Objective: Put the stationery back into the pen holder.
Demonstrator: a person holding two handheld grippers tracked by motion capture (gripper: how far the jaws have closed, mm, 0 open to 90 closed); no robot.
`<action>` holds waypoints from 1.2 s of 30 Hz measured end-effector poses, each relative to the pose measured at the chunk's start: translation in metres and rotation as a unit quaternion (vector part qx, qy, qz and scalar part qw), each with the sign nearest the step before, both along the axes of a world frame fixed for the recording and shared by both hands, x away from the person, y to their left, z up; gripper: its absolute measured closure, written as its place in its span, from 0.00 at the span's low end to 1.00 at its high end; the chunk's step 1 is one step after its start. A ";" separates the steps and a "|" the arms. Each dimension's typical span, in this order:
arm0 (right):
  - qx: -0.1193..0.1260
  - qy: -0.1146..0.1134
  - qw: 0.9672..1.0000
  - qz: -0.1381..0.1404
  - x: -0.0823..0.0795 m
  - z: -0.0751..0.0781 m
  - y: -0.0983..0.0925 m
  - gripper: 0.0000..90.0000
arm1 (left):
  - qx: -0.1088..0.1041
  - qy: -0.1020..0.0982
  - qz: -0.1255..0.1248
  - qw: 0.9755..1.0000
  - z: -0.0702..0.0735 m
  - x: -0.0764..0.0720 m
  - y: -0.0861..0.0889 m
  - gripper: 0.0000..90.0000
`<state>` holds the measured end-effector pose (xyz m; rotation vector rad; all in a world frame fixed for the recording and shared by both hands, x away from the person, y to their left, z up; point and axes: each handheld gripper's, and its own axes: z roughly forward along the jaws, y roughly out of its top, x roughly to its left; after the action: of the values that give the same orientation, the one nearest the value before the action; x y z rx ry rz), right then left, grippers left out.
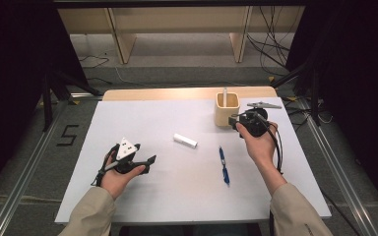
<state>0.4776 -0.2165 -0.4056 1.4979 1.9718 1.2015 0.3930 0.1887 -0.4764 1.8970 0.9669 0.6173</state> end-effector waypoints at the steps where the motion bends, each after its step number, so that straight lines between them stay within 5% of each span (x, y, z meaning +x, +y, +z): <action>1: 0.000 0.004 1.000 0.002 -0.002 -0.001 0.000 0.57 | 0.000 0.000 0.000 1.000 0.000 0.000 0.000 0.27; 22: -0.020 0.063 0.997 0.031 -0.035 -0.032 0.013 0.58 | 0.003 0.003 -0.002 1.000 -0.001 -0.001 -0.001 0.27; 36: -0.039 0.112 0.992 0.045 -0.048 -0.043 0.021 0.63 | 0.002 0.002 -0.001 1.000 -0.001 -0.001 -0.001 0.27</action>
<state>0.4300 -0.1951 -0.4490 1.5785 2.2259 1.0135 0.3916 0.1875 -0.4778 1.9043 0.9665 0.6139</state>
